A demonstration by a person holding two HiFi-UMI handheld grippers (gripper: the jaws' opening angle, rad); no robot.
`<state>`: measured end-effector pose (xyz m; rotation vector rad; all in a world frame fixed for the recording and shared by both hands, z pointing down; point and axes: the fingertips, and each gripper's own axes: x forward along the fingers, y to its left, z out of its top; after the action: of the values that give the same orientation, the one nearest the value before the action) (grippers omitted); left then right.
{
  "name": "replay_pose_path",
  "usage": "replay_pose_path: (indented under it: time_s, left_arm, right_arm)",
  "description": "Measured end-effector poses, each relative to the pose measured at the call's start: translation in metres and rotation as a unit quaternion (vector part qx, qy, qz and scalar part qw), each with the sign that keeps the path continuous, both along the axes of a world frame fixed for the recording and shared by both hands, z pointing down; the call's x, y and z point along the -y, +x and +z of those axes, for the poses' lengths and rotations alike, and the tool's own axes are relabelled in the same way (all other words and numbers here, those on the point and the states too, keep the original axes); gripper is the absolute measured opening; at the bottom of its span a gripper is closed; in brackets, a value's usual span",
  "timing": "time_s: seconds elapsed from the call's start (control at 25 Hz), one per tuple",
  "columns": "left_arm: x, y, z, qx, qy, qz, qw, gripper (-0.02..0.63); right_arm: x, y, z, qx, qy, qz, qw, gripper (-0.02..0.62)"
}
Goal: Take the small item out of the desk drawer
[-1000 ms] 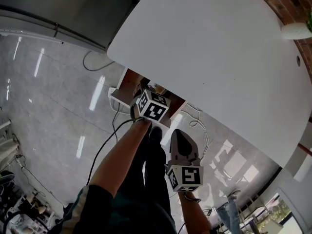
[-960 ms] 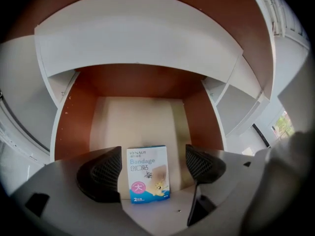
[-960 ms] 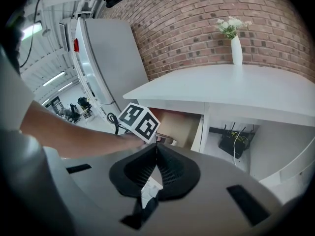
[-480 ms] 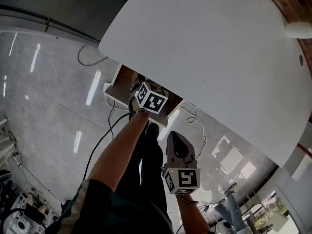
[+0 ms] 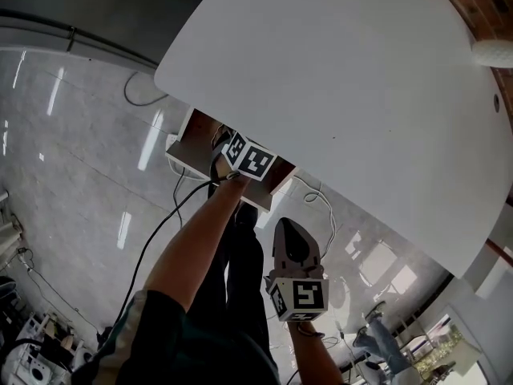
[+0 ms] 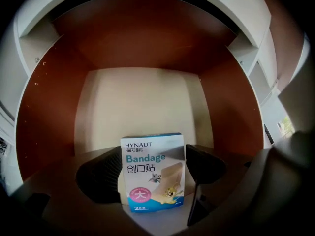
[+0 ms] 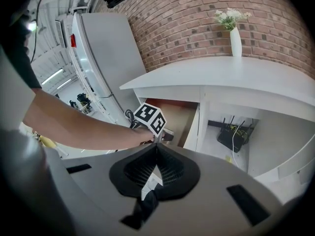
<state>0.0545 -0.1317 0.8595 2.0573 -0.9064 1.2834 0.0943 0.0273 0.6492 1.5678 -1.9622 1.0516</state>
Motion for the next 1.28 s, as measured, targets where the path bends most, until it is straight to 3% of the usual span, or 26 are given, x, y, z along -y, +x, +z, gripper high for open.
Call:
replay_pose_path:
  time_s: [0.4,1.28]
  left_arm:
    - [-0.001,-0.003,-0.009,-0.001,0.005,-0.003,1.0000,0.397]
    - [-0.044,-0.025,-0.114,-0.052,0.065,0.014,0.9964,0.397]
  right_arm:
    - [0.001,-0.001,-0.001,0.007,-0.001,-0.001,1.000,0.025]
    - [-0.007,-0.018,-0.052,0.005,0.038,-0.029,0.999,0.024]
